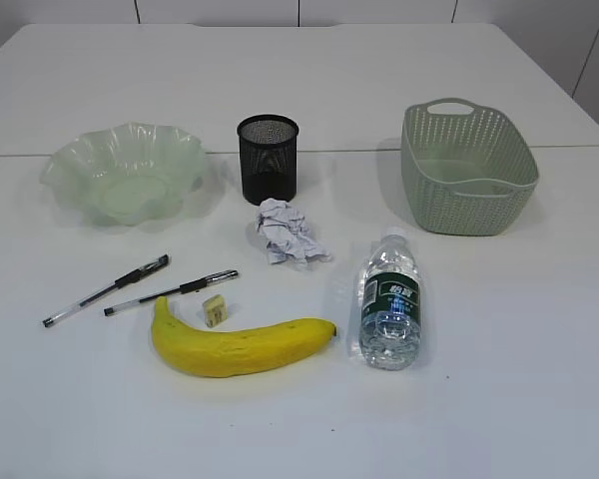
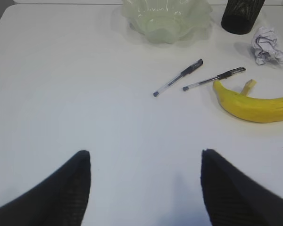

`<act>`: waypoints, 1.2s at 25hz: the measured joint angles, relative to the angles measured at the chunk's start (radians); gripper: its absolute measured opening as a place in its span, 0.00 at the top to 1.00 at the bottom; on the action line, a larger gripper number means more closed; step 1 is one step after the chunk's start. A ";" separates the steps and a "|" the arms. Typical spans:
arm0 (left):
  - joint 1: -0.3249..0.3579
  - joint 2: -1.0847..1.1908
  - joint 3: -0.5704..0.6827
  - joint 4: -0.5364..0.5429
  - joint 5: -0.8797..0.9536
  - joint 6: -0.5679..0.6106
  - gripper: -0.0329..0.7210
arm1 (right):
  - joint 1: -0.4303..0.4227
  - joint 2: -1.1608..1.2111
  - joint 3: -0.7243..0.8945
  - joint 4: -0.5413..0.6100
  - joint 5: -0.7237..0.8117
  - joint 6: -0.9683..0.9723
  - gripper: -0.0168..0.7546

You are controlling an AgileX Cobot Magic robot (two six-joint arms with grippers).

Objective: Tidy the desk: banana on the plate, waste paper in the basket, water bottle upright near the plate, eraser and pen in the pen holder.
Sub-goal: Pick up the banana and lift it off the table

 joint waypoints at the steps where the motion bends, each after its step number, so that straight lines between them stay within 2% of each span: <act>1: 0.000 0.000 0.000 0.000 0.000 0.000 0.27 | 0.000 0.000 0.000 0.000 0.000 0.000 0.28; 23: 0.000 0.000 0.000 -0.018 0.000 0.000 0.27 | 0.000 0.000 0.000 0.000 0.000 0.000 0.28; 30: 0.000 0.000 0.000 -0.092 -0.008 0.000 0.27 | 0.000 0.000 0.000 0.000 0.000 0.000 0.28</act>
